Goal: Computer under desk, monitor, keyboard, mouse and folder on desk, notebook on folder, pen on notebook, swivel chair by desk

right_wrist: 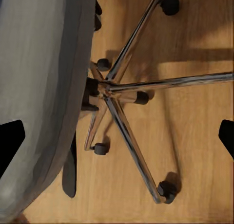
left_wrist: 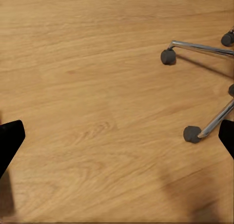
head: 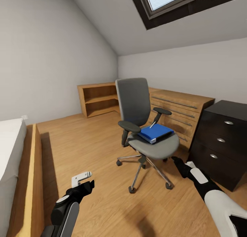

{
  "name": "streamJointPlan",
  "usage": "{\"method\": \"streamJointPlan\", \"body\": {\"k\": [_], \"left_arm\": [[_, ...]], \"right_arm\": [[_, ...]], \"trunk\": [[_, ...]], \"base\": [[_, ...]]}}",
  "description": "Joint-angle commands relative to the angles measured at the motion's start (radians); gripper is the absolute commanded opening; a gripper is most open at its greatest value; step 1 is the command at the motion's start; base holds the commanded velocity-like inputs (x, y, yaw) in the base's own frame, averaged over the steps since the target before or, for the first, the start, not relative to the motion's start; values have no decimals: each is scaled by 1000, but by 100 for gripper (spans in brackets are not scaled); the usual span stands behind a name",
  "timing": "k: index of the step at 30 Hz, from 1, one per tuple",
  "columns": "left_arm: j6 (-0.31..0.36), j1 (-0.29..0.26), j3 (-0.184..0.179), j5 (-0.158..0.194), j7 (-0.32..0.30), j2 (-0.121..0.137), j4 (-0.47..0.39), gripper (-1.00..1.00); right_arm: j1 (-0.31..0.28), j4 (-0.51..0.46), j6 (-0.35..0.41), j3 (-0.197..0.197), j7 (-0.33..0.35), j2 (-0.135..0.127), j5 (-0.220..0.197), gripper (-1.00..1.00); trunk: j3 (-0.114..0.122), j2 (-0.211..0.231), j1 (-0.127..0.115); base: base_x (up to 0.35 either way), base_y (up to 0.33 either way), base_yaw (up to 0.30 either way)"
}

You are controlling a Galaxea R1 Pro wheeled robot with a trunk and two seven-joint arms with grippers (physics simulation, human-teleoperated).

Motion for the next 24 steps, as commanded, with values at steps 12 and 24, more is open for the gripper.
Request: {"method": "streamJointPlan", "body": {"k": [12, 24], "left_arm": [[2, -1, -23, 10, 10, 0, 5, 100], [1, -1, -27, 9, 10, 0, 5, 100]], "right_arm": [[4, 19, 4, 0, 2, 123, 100, 100], [5, 46, 4, -1, 113, 135, 134, 100]], "trunk": [[-1, 0, -1], [-1, 0, -1]], "base": [[-15, 7, 0], [0, 0, 0]]}}
